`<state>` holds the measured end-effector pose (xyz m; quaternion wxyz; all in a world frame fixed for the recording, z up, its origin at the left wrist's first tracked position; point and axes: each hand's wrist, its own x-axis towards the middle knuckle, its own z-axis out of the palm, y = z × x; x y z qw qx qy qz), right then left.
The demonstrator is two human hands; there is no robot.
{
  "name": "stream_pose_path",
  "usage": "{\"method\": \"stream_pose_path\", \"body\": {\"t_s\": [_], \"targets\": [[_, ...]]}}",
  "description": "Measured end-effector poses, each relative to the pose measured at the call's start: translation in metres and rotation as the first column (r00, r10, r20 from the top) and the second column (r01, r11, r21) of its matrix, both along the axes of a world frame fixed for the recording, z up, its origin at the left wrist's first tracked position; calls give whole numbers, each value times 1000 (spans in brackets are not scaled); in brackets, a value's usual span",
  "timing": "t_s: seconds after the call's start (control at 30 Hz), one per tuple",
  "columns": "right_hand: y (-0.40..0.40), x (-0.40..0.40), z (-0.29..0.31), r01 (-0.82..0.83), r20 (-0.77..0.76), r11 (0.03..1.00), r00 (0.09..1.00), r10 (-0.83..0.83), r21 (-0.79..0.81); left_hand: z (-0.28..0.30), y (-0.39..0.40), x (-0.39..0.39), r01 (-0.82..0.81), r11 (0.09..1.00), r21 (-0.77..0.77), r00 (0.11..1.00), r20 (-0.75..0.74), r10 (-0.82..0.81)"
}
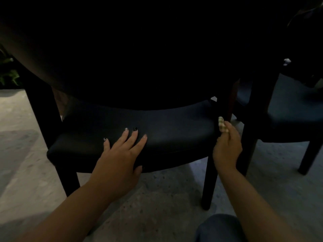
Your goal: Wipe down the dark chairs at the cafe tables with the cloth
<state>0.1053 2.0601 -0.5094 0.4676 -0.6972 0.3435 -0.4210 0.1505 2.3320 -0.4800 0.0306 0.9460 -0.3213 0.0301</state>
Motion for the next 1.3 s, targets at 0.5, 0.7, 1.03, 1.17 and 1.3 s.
{"method": "stream_pose_path", "body": {"t_s": [0.5,0.7,1.03,1.17,1.3], "targets": [[48,-21,-18,-410,-256,656,911,322,-634,-5,12,1,62,995,-78,998,-10,-63],[57,0,-10,-312,-195,665,949,246,-679,-5,53,11,-207,945,-255,973,-158,170],[182,33,-14,-539,-461,52,762,455,-841,7,126,7,-593,750,-295,790,-396,469],[244,59,1,-634,-615,-89,691,379,-768,5,150,12,-715,683,-152,655,-489,577],[294,87,14,-699,-756,-290,622,205,-654,6,156,15,-743,626,-236,662,-396,636]]}}
